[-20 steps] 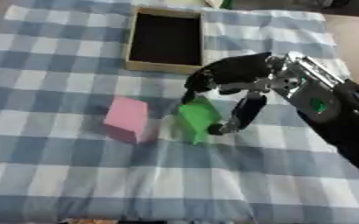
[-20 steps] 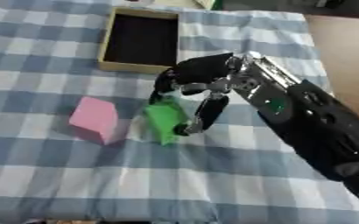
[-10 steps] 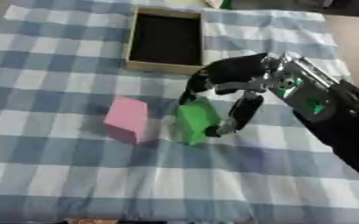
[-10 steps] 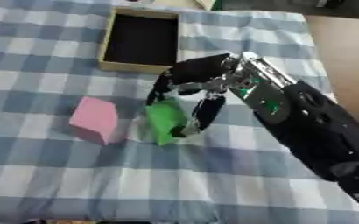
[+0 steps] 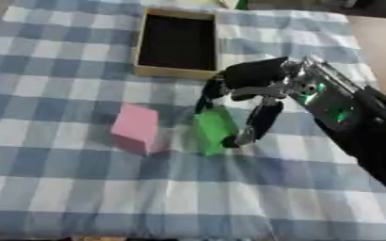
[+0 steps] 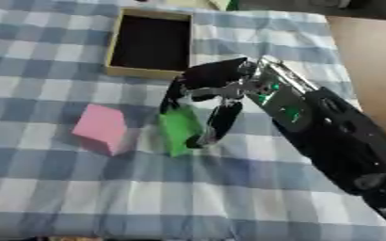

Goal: Pick up objects on the table and place them in the box.

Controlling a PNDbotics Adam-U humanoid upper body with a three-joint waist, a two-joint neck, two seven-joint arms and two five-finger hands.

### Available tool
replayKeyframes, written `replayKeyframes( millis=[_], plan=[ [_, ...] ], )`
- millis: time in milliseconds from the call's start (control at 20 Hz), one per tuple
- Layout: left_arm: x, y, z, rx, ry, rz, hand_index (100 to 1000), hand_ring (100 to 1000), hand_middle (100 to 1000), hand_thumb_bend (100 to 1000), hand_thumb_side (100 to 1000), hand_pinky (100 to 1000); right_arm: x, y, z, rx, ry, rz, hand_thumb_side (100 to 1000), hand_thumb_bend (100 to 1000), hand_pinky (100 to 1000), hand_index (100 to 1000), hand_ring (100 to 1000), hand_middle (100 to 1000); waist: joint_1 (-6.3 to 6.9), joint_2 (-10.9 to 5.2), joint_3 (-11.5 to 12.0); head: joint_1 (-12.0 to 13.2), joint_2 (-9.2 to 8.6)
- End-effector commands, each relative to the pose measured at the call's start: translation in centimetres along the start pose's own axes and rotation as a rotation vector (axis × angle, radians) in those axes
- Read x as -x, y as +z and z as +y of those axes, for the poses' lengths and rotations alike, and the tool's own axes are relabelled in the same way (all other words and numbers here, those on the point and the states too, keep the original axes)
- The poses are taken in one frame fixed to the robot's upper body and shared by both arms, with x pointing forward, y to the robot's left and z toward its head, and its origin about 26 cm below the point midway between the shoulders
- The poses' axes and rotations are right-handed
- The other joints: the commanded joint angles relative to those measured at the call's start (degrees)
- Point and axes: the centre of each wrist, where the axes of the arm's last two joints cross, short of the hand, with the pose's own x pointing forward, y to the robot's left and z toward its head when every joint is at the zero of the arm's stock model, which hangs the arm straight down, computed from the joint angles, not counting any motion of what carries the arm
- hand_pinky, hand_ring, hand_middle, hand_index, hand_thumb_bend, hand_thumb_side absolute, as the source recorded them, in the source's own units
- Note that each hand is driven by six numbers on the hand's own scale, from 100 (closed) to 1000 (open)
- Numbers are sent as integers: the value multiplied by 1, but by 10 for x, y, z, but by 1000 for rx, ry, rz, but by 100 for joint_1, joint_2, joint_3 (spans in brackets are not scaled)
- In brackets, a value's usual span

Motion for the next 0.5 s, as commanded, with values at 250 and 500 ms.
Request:
replayKeyframes(
  millis=[250,500],
  plan=[
    [-6,-8,1,5,6,-34,740,535,614,100,893,602,1,8,-12,12,74,-7,297,248,794,680,755,406,52,-91,-5,-10,-48],
    [-6,-8,1,4,2,-34,740,535,614,100,893,601,4,17,-19,140,91,39,266,150,773,606,694,337,60,-99,-27,10,-43]
  ],
)
